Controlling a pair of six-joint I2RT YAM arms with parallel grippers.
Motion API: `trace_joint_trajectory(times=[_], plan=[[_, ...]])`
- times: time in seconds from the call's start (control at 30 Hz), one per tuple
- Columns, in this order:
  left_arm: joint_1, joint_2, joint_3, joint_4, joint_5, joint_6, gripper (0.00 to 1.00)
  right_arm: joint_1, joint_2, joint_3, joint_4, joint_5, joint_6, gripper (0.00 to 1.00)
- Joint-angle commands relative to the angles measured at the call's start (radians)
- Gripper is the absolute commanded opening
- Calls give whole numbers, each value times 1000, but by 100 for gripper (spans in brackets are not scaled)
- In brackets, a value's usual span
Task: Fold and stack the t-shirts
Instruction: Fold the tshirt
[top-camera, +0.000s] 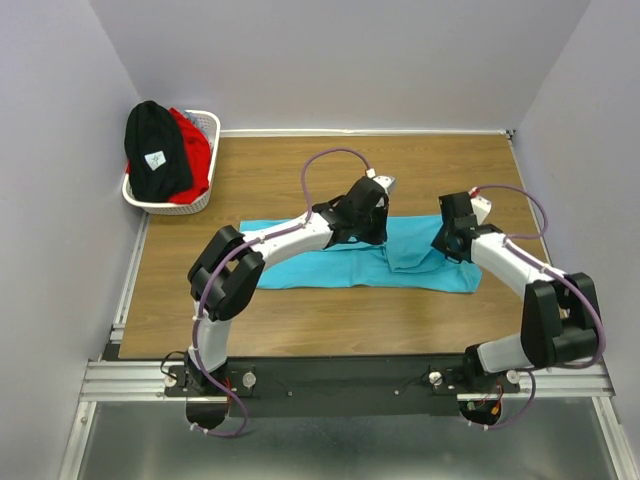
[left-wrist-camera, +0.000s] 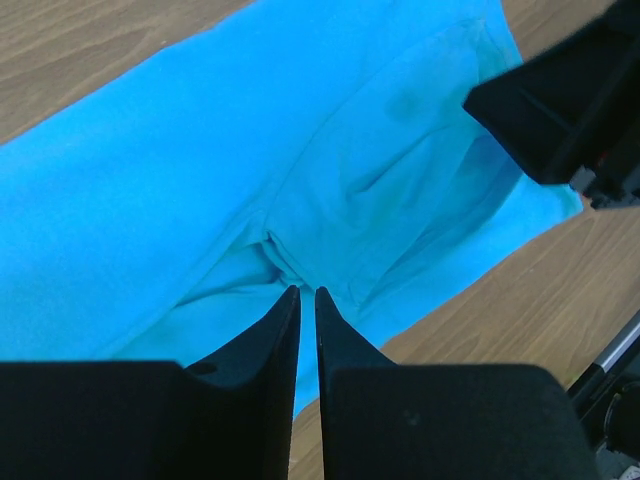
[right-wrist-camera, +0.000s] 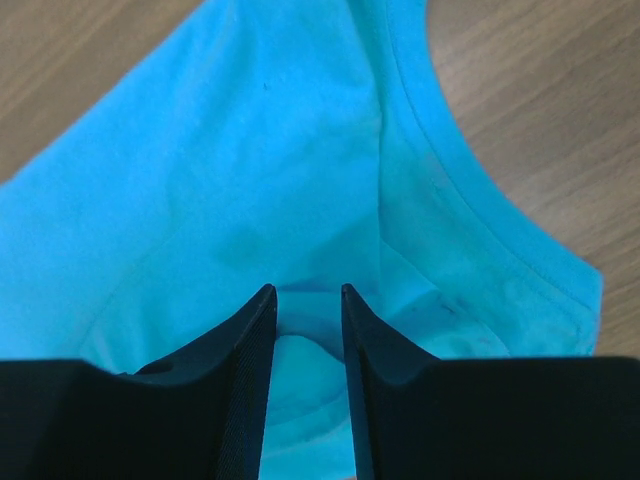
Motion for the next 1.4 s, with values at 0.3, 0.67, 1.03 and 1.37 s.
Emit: trace_joint_trajectory(times=[0.3,0.67,1.03,1.37], plan=[[2,59,92,-31,39,35,18,-3,-287,-235,-68,-227,32,31],[-53,124,164,-104,9,51,18,-3,-341,-157,-134,-150,47,31],[-128,122,84,-158,-170,34,37,-3,-260,-79,-134,-75,26,33],[-137,157,107,-133,-159,40,40,-3,-244,-85,-132,-65,21,40]])
